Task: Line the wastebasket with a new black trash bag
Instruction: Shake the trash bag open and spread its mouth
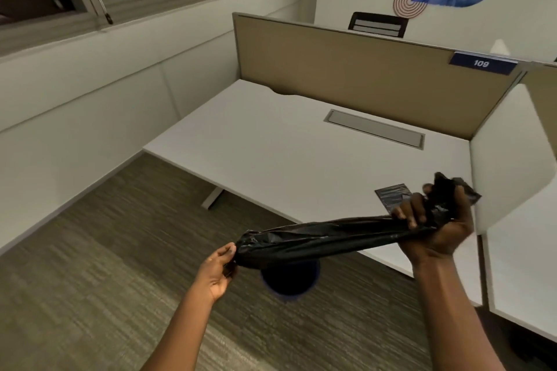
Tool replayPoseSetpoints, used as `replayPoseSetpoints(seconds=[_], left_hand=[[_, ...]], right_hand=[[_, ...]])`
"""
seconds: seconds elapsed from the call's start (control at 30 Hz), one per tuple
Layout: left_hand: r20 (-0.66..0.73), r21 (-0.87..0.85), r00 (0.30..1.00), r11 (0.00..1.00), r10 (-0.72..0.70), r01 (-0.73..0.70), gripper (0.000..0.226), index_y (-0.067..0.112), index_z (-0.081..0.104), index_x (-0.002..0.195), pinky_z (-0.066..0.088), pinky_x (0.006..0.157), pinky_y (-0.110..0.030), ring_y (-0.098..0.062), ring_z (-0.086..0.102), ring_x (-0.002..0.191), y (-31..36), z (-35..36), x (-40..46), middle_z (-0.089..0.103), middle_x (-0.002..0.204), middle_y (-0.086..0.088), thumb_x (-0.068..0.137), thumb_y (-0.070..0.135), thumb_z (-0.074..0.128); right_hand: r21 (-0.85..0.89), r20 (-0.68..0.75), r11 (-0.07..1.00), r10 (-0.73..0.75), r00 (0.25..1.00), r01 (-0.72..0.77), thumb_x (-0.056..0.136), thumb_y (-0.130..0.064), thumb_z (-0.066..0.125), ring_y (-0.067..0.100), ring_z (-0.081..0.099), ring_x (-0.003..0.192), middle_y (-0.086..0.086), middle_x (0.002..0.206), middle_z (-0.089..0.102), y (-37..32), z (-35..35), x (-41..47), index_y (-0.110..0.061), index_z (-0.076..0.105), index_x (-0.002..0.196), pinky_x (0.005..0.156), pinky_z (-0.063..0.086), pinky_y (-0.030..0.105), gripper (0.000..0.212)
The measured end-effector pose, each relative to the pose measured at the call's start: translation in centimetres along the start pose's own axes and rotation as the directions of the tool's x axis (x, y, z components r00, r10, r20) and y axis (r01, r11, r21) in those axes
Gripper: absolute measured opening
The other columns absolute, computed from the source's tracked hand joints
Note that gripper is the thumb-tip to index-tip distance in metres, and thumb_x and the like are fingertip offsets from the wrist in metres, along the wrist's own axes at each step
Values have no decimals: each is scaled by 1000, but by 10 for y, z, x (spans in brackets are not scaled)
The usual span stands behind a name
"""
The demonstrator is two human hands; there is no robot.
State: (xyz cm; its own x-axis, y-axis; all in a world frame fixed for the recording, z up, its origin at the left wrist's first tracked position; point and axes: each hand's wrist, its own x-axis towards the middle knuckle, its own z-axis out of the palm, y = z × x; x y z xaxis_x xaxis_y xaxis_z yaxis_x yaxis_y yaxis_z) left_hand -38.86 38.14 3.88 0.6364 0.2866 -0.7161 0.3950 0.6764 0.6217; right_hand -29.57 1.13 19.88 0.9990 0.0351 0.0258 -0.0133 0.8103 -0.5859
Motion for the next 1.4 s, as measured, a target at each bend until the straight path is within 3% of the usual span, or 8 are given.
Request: replayPoseSetpoints(seconds=[0.2, 0.37, 0.5, 0.6, 0.83, 1.03, 1.2, 1.4], left_hand=[[-201, 375, 950, 915, 239, -151, 32, 7, 63, 132, 51, 86, -32, -28, 63, 111, -1, -22, -11, 66, 132, -17, 100, 10, 65], [184, 379, 843, 755, 505, -535, 17, 28, 77, 103, 59, 81, -28, -23, 74, 99, 40, 25, -78, 78, 96, 1, 92, 39, 72], [516, 344, 671, 588, 533, -732, 53, 36, 79, 105, 60, 75, -19, -9, 76, 91, 77, 68, -131, 80, 96, 8, 78, 79, 64], [549, 445, 670, 504, 499, -740, 47, 33, 80, 102, 63, 81, -24, -3, 75, 96, 87, 82, -141, 80, 96, 14, 80, 73, 68], [461, 382, 741, 645, 488, -662, 12, 32, 80, 97, 64, 85, -32, -12, 75, 102, 84, 68, -118, 81, 99, 6, 91, 22, 77], [394, 288, 802, 769, 449, -571, 23, 30, 80, 90, 64, 87, -38, -15, 76, 100, 78, 64, -109, 82, 95, 3, 90, 8, 76], [312, 45, 875, 914, 370, -402, 22, 14, 75, 104, 62, 71, -26, -17, 77, 93, 75, 63, -107, 81, 95, -3, 90, -3, 72], [312, -3, 877, 924, 365, -383, 28, 16, 75, 100, 61, 69, -24, -13, 76, 90, 73, 54, -102, 81, 89, 3, 89, -8, 68]], right_hand=[[-114, 99, 989, 105, 990, -93, 84, -52, 68, 12, 37, 37, -4, 48, 39, 60, 47, -7, -14, 62, 85, 49, 31, 27, 39], [-475, 166, 873, 213, 963, -111, 67, -54, 91, 10, 45, 47, -6, 60, 49, 120, 71, -25, -13, 63, 95, 49, 43, 25, 57], [-823, 301, 542, 158, 941, 172, 76, -57, 85, 10, 73, 85, -9, 95, 76, 148, 85, -41, -24, 67, 117, 75, 60, 30, 55], [-840, 441, 423, 167, 882, 340, 83, -45, 83, 6, 71, 113, -18, 122, 73, 159, 90, -51, -37, 60, 129, 94, 57, 22, 51], [-910, 354, 260, 75, 932, 324, 75, -77, 72, 2, 61, 122, -18, 130, 64, 151, 88, -71, -39, 54, 136, 99, 51, 20, 75], [-915, 250, 289, -147, 957, 283, 91, -44, 74, 13, 71, 97, -8, 97, 76, 144, 87, -84, -23, 74, 96, 86, 61, 41, 21], [-908, 267, 329, -23, 963, 259, 88, -27, 82, 21, 75, 80, 1, 85, 76, 144, 75, -100, -22, 74, 91, 73, 63, 46, 9], [-935, 215, 328, 218, 952, 136, 86, -35, 83, 19, 77, 87, 1, 95, 78, 146, 53, -112, -38, 68, 119, 80, 66, 42, 36]])
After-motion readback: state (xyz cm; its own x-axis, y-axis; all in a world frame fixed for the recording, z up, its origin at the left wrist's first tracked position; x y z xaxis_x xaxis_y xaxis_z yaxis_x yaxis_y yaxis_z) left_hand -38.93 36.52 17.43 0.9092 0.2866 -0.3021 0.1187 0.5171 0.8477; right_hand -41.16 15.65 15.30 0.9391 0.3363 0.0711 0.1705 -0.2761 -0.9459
